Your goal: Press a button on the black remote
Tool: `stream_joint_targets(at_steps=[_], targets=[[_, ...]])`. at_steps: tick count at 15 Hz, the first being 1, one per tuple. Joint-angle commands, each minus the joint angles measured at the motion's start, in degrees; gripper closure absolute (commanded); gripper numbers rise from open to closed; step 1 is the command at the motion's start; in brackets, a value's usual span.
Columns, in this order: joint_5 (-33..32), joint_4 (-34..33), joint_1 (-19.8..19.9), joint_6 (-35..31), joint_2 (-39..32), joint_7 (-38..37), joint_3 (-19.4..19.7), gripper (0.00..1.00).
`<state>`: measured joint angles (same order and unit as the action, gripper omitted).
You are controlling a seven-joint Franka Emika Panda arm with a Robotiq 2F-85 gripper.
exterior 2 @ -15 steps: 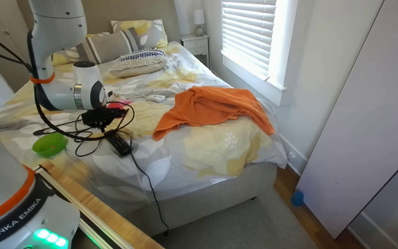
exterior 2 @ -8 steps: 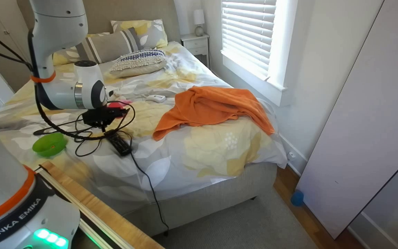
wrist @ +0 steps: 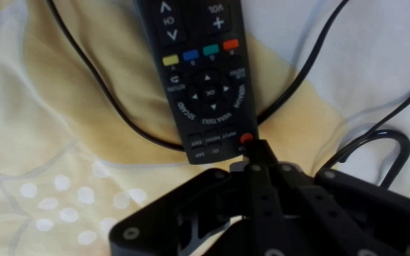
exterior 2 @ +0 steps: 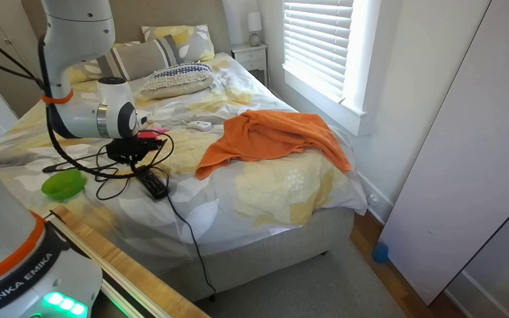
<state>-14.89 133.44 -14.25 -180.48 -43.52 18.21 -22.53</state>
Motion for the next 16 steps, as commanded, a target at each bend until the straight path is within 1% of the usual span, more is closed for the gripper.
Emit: stream_joint_targets(at_steps=[1,6,13,16], targets=[[-0.80,0.46,0.81,1.74,0.64,-0.35,-0.53,1.00],[-0.78,0.18,1.28,1.21,0.07,-0.28,-0.68,1.00],[-0.57,-0.54,2.93,1.21,-1.48,-0.12,-2.09,1.00],[-0.68,-0.71,3.06,0.55,-2.05,-0.06,-2.24,1.00]])
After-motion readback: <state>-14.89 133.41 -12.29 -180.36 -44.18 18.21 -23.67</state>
